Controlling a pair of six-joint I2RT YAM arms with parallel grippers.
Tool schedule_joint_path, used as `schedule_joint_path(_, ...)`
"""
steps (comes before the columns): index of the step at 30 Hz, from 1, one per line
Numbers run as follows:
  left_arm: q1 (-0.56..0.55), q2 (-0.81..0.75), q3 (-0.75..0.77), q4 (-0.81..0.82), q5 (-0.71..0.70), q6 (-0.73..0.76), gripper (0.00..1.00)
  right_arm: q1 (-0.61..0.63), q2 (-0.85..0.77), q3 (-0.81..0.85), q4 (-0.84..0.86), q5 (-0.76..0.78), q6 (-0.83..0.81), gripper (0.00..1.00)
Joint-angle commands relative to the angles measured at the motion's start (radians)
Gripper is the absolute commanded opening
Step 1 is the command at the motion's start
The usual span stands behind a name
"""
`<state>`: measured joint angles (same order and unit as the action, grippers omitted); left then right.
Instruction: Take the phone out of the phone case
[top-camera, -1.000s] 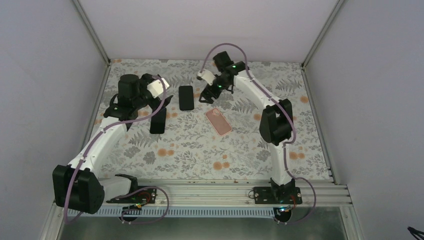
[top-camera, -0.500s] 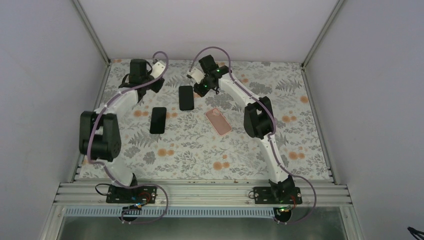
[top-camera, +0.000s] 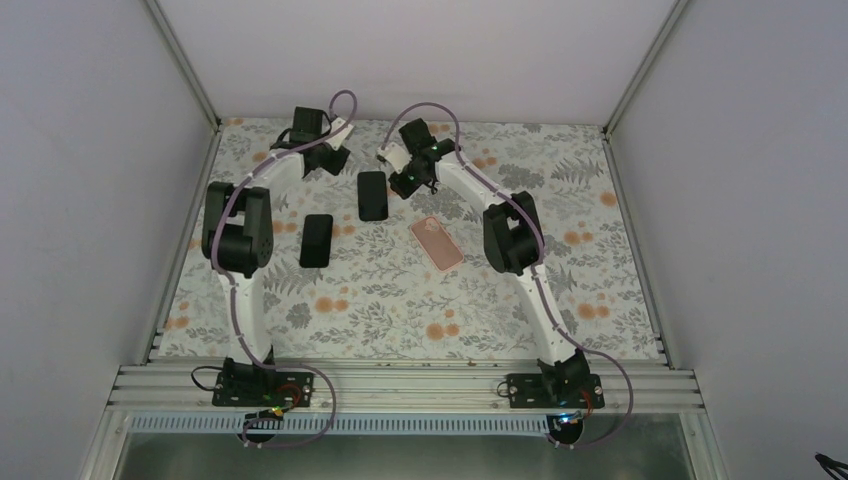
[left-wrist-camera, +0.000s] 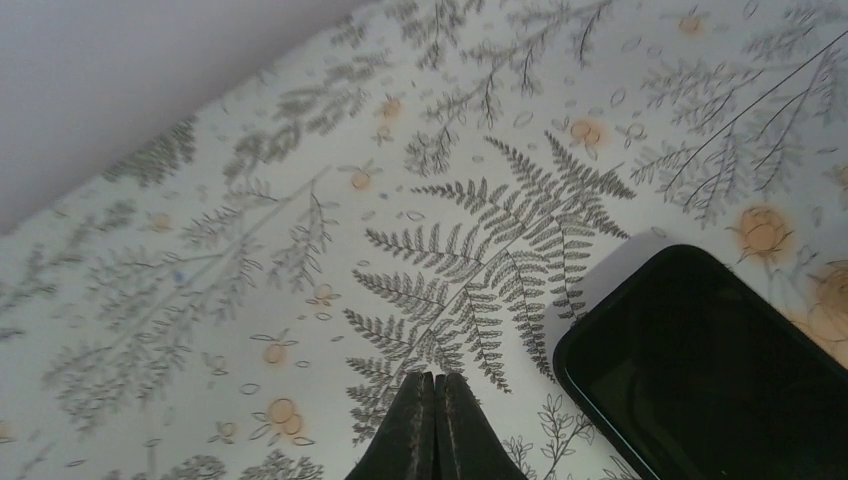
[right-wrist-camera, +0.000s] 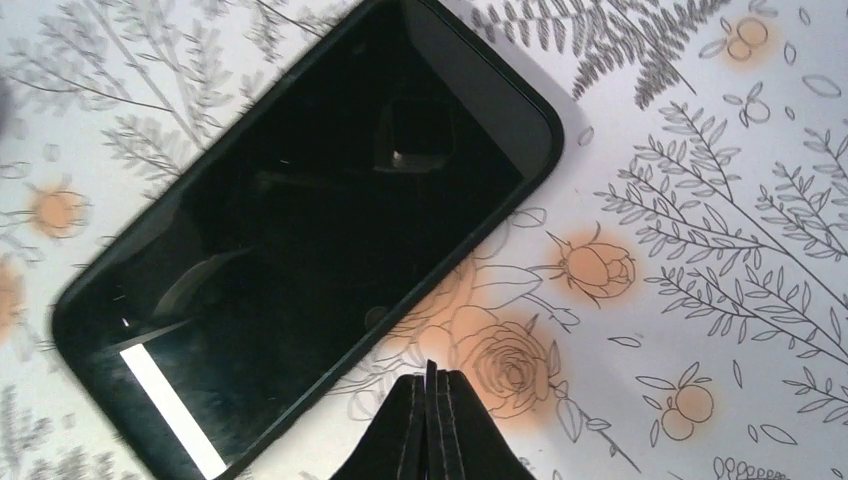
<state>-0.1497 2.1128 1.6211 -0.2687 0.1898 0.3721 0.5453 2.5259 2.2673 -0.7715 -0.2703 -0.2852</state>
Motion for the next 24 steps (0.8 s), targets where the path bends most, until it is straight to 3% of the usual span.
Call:
schedule_joint_path(1, -0.009, 0.083, 0.101, -0.108, -0.032, -0.019, 0.02, -0.015, 0.048, 0.006, 0.036, 0.027, 0.028, 0.03)
schedule_joint_path(17, -0.072, 0.325, 0.427, -0.380, 0.085, 0.053, 0.02, -0.016, 0.085, 0.027, 0.018, -0.003, 0.033, 0.03)
schedule_joint_path(24, -0.087, 0.377, 0.505, -0.467, 0.063, 0.076, 0.02, -0.016, 0.083, 0.026, 0.003, -0.023, 0.035, 0.03)
